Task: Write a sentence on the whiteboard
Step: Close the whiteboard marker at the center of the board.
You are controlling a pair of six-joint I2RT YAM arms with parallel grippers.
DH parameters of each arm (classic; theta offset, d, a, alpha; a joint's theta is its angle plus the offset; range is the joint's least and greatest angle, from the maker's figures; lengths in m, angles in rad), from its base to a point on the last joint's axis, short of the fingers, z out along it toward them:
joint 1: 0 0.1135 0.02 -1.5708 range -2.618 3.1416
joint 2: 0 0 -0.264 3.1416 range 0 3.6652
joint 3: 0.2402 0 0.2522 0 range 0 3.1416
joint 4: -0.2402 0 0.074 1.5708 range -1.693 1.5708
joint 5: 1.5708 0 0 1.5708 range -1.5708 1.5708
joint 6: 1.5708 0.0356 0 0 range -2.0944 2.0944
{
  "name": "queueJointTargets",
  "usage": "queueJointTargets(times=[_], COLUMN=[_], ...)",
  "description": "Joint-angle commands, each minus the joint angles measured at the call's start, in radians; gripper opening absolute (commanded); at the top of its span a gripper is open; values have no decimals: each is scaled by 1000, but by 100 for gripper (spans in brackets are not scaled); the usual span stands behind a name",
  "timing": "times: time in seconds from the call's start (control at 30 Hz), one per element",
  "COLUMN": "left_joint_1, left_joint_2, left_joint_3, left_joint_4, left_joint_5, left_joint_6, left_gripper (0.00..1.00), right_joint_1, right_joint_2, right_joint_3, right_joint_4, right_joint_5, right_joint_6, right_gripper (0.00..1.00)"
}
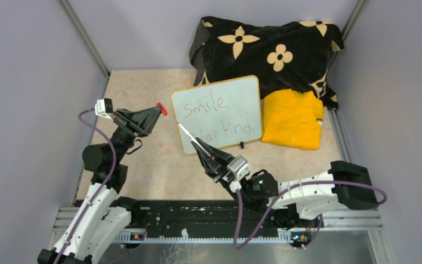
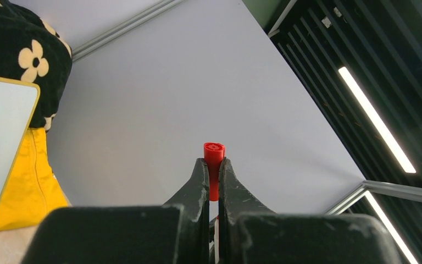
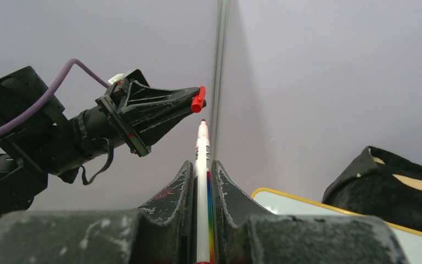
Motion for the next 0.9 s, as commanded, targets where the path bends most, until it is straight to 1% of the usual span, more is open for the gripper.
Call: queueJointTargets(times=[0.0,0.33,0.87], left_joint_1=[5,5,5], left_joint_2=[0,10,1], left_joint_3=[-1,2,9], left_joint_4=[35,52,43], left_joint_5=[-23,-2,30], left_joint_6=[-16,-11,0], left_gripper=[0,0,0], right_joint_1=[10,7,-27], right_joint_2=[3,25,49], right_joint_3=[62,102,132], right_joint_4=[4,-58,-67], right_joint_5=[-51,-40,-10], right_joint_6=[57,81,114], right_gripper=[0,0,0])
